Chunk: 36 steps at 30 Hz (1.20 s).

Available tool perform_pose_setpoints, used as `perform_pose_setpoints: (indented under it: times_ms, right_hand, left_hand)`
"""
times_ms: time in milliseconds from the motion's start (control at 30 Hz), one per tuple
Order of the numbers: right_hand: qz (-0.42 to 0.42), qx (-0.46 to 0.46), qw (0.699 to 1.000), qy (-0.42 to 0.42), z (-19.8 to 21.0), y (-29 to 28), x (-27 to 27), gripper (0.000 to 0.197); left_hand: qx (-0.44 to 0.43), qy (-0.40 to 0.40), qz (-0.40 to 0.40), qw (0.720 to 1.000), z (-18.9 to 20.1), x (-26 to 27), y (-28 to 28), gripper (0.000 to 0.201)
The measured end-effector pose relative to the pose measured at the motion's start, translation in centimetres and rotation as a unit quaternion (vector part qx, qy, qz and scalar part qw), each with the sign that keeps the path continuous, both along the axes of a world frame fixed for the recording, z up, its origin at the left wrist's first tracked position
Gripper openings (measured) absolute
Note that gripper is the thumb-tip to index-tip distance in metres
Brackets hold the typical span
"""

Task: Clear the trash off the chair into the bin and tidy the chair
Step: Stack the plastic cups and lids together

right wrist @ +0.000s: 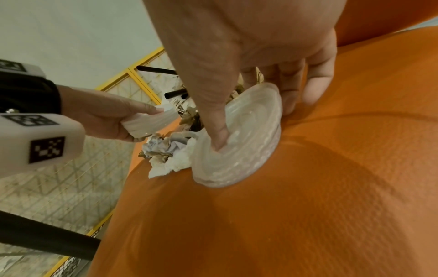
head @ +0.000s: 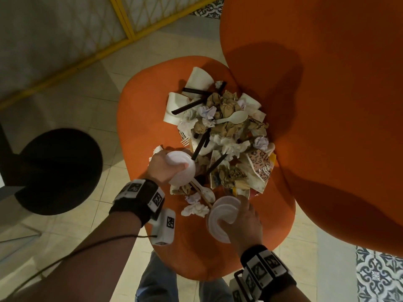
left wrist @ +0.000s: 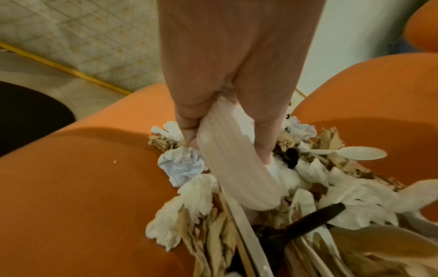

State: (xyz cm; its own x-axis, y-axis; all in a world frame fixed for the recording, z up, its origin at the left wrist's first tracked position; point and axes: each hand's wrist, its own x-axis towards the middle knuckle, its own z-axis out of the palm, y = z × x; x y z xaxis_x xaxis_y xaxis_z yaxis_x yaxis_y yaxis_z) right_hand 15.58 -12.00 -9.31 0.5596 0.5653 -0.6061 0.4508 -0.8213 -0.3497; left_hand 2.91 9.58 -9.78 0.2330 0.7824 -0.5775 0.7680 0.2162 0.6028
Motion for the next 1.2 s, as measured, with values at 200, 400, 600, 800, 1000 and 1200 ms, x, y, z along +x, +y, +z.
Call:
perform_pose_setpoints:
  times_ms: [200,400,600,800,1000,1200]
  right_hand:
    - [-0.010,0.000,0.999,0.033,-0.2,0.2,0.3,0.083]
    - [-0.031,0.007,0.998,0.047,-0.3,0.2,0.7,0.078]
    - [-0.078,0.060,0.991,0.091,0.4,-0.2,2.2,0.061]
    - [-0.075,0.082,0.982,0.153,1.4,-0.2,3.3,0.063]
    - [-0.041,0.068,0.969,0.232,1.8,-0.3,1.2,0.085]
    - [0.064,-0.037,0.987,0.145,1.1,0.2,-0.3,0.080]
  left_hand:
    - [-0.001,0.021,-0.159,0.987,-0.3,1.5,0.6,0.064]
    - [0.009,0.016,-0.164,0.986,0.4,2.5,-0.6,0.061]
    - [-0.006,0.041,-0.121,0.992,0.5,3.0,-1.5,0.079]
    - [-0.014,0.039,-0.089,0.995,-0.5,3.1,-1.8,0.067]
    - [-0.007,-0.009,-0.033,0.999,0.5,3.3,-2.2,0.049]
    - [0.001,-0.032,0.042,0.999,0.9,2.4,-2.6,0.040]
